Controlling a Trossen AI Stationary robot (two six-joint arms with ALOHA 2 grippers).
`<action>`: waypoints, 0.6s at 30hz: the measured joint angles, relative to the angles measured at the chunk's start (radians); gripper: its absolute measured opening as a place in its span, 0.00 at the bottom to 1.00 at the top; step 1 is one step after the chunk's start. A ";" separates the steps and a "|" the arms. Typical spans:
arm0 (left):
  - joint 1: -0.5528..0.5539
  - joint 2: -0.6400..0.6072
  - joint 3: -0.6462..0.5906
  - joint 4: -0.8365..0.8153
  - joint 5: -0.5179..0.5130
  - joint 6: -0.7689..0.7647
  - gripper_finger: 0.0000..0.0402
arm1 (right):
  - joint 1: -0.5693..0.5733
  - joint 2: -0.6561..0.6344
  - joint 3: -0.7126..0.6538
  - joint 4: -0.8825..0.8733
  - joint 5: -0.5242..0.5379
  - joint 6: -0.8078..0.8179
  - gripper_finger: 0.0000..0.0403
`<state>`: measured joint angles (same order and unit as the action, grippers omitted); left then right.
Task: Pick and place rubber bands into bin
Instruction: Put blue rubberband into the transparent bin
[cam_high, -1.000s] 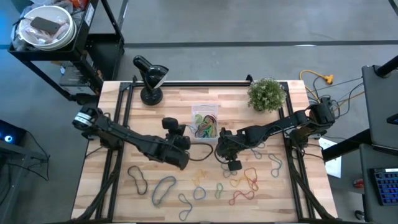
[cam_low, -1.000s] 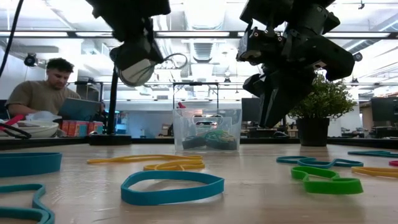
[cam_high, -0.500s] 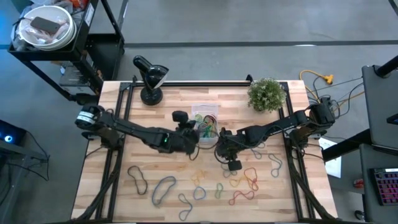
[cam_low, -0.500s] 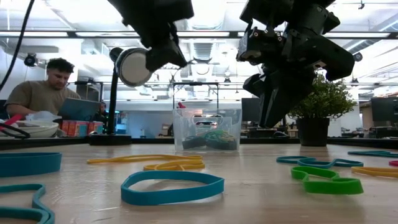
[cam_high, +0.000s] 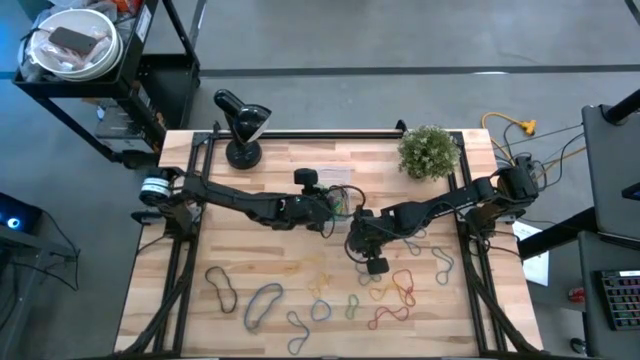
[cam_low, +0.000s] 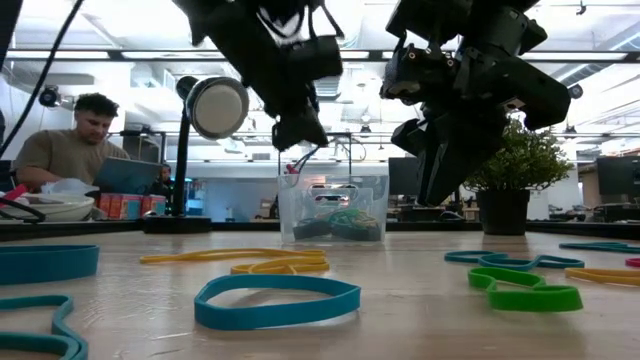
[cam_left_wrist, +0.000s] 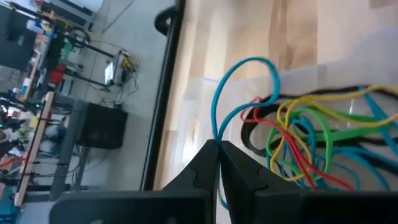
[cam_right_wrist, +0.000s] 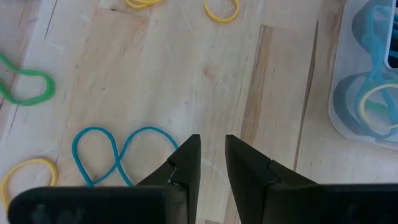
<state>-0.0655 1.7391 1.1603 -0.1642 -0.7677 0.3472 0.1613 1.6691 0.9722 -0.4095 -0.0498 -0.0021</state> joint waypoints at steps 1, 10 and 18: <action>0.002 0.009 0.000 -0.001 0.001 0.000 0.00 | 0.000 0.000 0.000 0.000 0.000 0.000 0.17; 0.005 0.035 0.000 -0.002 0.056 0.001 0.00 | 0.000 0.000 0.000 0.001 0.000 0.000 0.17; 0.005 0.033 0.000 -0.002 0.064 0.001 0.00 | 0.000 0.000 0.000 0.002 0.000 0.002 0.17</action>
<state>-0.0608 1.7721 1.1599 -0.1658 -0.7040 0.3481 0.1615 1.6691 0.9722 -0.4076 -0.0498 0.0002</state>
